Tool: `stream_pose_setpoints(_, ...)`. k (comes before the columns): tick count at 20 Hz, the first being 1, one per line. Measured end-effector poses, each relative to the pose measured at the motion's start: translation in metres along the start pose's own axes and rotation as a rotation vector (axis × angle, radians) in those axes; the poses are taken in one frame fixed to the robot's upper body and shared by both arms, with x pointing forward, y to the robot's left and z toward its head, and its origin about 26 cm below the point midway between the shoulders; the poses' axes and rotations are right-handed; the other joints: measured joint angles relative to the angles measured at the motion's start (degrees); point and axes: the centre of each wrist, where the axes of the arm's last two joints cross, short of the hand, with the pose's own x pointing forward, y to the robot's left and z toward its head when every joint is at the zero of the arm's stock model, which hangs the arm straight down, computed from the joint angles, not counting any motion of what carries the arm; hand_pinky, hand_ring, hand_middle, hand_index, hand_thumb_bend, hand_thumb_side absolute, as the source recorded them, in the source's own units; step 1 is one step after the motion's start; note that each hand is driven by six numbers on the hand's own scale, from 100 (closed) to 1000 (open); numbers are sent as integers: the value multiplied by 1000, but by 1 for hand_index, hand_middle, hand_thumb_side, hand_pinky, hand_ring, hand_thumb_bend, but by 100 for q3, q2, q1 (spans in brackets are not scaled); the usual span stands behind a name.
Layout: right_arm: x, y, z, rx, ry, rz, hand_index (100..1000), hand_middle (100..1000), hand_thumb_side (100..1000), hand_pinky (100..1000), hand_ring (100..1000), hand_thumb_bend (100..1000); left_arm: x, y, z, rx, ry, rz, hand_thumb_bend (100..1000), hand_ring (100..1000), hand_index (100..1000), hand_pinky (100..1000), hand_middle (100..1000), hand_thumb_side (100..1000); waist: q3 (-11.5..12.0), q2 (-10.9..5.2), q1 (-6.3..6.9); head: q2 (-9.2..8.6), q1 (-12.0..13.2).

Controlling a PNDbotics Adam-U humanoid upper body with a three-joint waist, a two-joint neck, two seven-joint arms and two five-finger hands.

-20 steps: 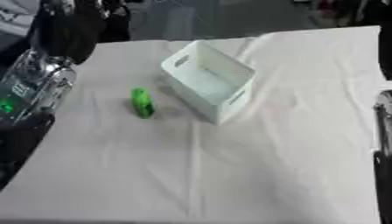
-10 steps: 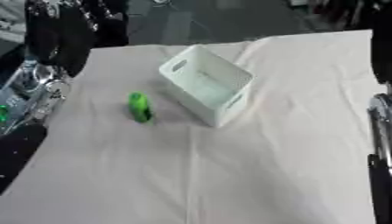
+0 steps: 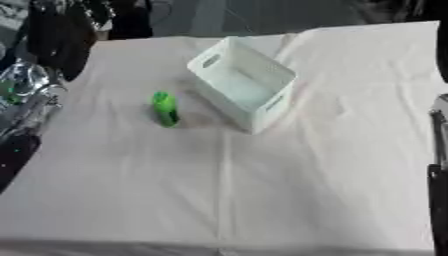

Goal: Pick up objects on the table and place them in the box.

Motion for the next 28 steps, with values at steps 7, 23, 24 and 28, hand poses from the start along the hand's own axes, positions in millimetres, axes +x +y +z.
stream_pose_setpoints(7,0,0,0,2,1,0,543,436,1000,405,329,100,-6,4,4,-23,21,-70,208,693,1000,825,845,795,1,0,0,0,-1)
stream_pose_setpoints(23,0,0,0,6,-2,0,544,437,1000,406,329,100,-15,9,5,-138,47,-292,203,762,1000,878,930,612,-11,0,1,0,0)
stream_pose_setpoints(24,0,0,0,7,-1,0,544,437,1000,406,329,100,-16,8,6,-148,50,-304,201,767,1000,880,933,621,-11,0,1,0,0)
stream_pose_setpoints(28,0,0,0,8,0,0,544,437,1000,406,329,100,-20,9,6,-186,74,-339,190,777,1000,889,945,643,-14,0,2,0,0)
